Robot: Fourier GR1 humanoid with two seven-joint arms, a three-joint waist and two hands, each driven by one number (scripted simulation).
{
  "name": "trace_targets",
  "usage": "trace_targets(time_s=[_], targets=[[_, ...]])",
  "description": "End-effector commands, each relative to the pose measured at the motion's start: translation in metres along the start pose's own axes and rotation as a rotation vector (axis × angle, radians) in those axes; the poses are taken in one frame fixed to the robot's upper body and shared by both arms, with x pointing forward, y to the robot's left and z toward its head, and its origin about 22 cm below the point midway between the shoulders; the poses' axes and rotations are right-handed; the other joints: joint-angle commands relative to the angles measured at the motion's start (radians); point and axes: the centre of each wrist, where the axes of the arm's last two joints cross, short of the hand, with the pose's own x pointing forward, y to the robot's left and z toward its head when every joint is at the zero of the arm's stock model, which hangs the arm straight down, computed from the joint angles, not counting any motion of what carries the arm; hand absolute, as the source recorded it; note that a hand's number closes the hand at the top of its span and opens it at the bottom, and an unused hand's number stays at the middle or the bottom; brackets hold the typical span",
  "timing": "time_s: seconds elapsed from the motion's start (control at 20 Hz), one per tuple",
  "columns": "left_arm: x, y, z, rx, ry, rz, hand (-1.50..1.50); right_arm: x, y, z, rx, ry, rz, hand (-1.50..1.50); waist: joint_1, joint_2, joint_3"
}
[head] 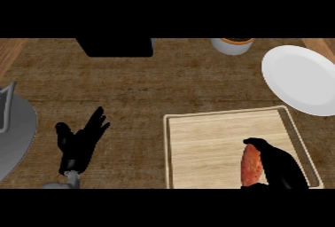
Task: Pick the sweet potato from the tray and place it in the plate
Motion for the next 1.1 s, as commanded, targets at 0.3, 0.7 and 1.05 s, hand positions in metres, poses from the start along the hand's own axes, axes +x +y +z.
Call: trace_targets(time_s=[0.3,0.7,1.05], targets=[[0.003,0.001,0.009,-0.008,0.020,-0.001,0.00,0.005,0.000,-0.019,-0.052,-0.034,0.101,1.50,0.001,0.003,-0.001],[0.005,-0.008,-0.003,-0.036,0.015,-0.009,0.00,0.093,-0.016,-0.057,-0.357,0.019,-0.119,1.50,0.041,0.011,0.000],[0.001,-0.014,-0.009,-0.048,-0.003,-0.023,0.00,0.160,-0.046,-0.098,-0.733,0.082,-0.195,1.50,0.060,0.019,-0.001]])
